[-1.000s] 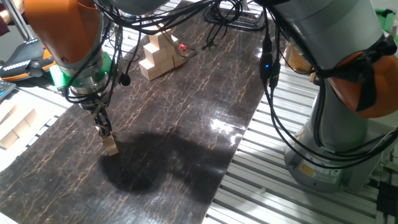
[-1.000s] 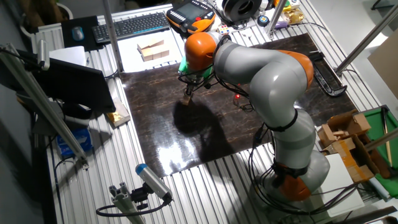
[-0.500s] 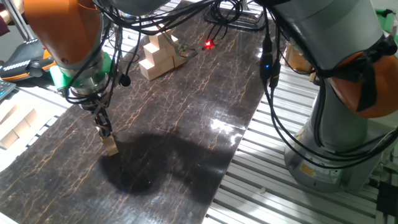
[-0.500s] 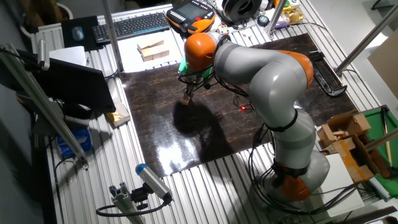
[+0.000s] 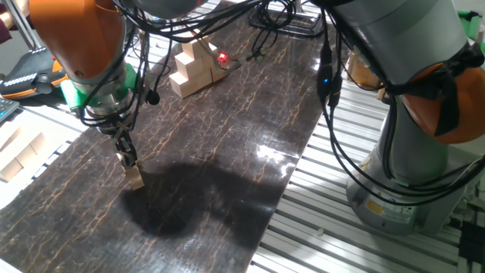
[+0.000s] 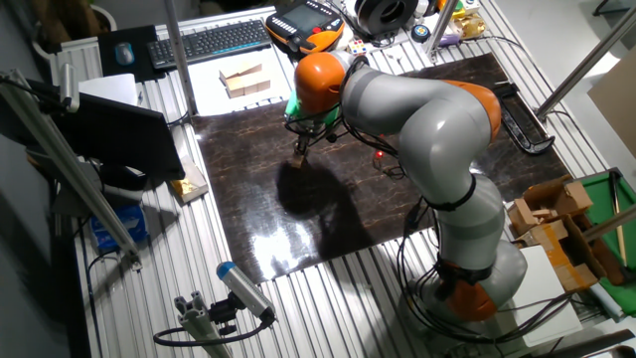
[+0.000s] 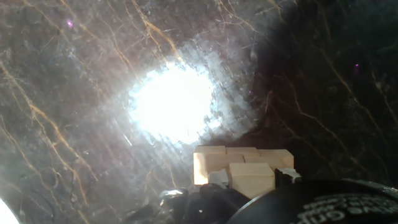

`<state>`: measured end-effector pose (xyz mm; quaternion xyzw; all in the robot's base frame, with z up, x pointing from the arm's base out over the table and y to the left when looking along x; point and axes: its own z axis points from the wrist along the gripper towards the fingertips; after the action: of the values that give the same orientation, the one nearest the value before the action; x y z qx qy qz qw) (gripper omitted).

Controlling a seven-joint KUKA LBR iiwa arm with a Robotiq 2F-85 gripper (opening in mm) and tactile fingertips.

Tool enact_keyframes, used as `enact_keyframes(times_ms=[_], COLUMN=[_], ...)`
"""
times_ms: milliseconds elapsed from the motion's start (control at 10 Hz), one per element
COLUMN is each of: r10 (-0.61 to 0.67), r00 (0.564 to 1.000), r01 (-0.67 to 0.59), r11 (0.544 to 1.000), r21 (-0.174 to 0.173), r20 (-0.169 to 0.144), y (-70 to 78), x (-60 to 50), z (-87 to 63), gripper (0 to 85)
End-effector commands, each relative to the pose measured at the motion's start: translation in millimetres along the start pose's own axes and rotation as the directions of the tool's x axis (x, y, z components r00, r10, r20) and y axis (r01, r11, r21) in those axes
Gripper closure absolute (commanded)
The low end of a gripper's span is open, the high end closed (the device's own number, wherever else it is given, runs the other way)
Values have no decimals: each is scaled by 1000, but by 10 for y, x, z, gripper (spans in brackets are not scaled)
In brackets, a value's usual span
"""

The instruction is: Stack the blocks into a pyramid shape

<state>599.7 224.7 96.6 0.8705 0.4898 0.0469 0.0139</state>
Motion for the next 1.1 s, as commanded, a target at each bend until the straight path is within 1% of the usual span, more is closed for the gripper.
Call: enact_keyframes(times_ms=[0, 100, 200, 300, 400, 500, 600, 800, 900, 1000], r10=[-2, -10, -18, -32, -60, -104, -169, -299, -387, -503], r00=[1000, 1000, 1000, 999, 998, 994, 985, 954, 922, 864], r01=[2, 10, 18, 33, 61, 105, 171, 300, 387, 504], r11=[1000, 1000, 1000, 999, 998, 993, 984, 953, 921, 863], r21=[0, 1, 7, 19, 33, 47, 55, 40, 39, 42], r20=[0, -1, -10, -15, -24, -25, -26, -15, -19, -27], y=[2, 6, 7, 10, 16, 24, 33, 35, 27, 31], x=[-4, -15, -34, -52, -77, -95, -125, -231, -302, -392], z=[-17, -51, -119, -191, -281, -372, -461, -584, -657, -743], gripper=[367, 343, 313, 300, 310, 397, 583, 820, 843, 843])
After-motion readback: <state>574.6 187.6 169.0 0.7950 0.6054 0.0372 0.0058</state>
